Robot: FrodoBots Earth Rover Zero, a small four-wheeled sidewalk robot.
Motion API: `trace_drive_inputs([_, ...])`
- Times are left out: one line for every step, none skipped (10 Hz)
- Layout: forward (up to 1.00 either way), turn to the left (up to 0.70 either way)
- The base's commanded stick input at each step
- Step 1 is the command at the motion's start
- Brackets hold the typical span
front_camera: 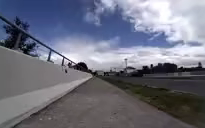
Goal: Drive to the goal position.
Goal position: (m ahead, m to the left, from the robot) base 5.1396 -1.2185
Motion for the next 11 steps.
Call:
trace_drive_inputs([0.0,0.0])
trace_drive_inputs([0.02,0.0])
trace_drive_inputs([0.26,0.0])
trace_drive_inputs([0.5,0.0])
trace_drive_inputs([0.7,0.0])
trace_drive_inputs([0.7,0.0])
trace_drive_inputs([0.7,0.0])
trace_drive_inputs([0.7,0.0])
trace_drive_inputs([0.7,0.0])
trace_drive_inputs([0.7,0.0])
trace_drive_inputs([0.7,0.0])
